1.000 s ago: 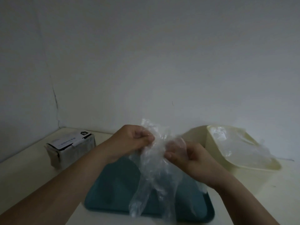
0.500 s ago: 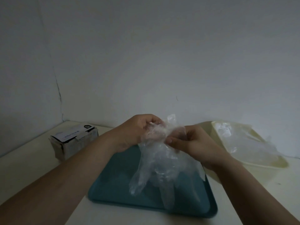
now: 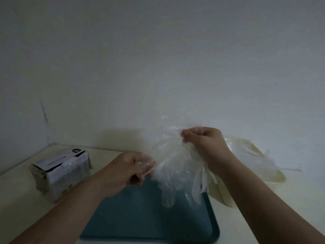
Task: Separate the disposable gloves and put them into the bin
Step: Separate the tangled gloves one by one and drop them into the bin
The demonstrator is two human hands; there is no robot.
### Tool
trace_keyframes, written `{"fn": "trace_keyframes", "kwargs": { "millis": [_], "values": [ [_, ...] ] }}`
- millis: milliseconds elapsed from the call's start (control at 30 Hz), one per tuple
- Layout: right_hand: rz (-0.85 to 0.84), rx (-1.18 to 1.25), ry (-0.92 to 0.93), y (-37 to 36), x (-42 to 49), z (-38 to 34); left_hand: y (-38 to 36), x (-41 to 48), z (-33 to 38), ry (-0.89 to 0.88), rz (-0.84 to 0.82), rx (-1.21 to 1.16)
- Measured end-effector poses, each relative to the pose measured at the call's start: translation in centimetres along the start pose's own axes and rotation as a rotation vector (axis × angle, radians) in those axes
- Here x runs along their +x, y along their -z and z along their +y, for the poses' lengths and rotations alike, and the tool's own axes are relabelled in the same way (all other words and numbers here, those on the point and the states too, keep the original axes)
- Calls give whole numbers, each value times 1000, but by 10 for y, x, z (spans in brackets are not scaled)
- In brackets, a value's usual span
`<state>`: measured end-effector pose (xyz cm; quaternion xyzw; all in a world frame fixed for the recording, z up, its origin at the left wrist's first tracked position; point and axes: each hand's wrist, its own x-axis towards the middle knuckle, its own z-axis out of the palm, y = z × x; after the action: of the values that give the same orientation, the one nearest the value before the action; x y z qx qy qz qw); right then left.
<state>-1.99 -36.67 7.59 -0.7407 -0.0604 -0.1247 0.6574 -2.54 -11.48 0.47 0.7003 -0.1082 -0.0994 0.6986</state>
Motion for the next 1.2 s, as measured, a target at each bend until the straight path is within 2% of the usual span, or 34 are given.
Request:
{"fn": "trace_keyframes", "kwargs": {
  "millis": [100,167,300,467,600,700,900,967,1033,1067,1133,1200],
  "values": [
    [60,38,13,26,8,-12,5,1,-12,65,-1,100],
    [14,28,-10,47,14,-19,-3,8,-12,89,72,128],
    [-86,-5,-46,82,25,-23,-42,47,12,-8,206,-84],
    [-88,-31,-93,123,44,-16,-111,95,44,16,-77,-159],
    [33,-244,-168,164,58,-1,-161,121,47,10,-96,-118],
    [125,-343,-196,182,73,16,-184,129,47,16,-53,91],
    [196,-804,-117,186,107,62,-194,120,48,55,-88,506],
    [183,-898,-122,180,113,68,-190,119,49,-109,-33,803],
    [149,-920,-128,177,118,73,-186,124,50,-383,90,1103],
    [129,-931,-128,177,119,75,-185,127,50,-494,109,1151],
    [88,-959,-123,180,119,77,-191,136,47,-548,-21,1133],
    [68,-972,-98,184,115,75,-202,142,43,-437,-209,1075]
  ]
}}
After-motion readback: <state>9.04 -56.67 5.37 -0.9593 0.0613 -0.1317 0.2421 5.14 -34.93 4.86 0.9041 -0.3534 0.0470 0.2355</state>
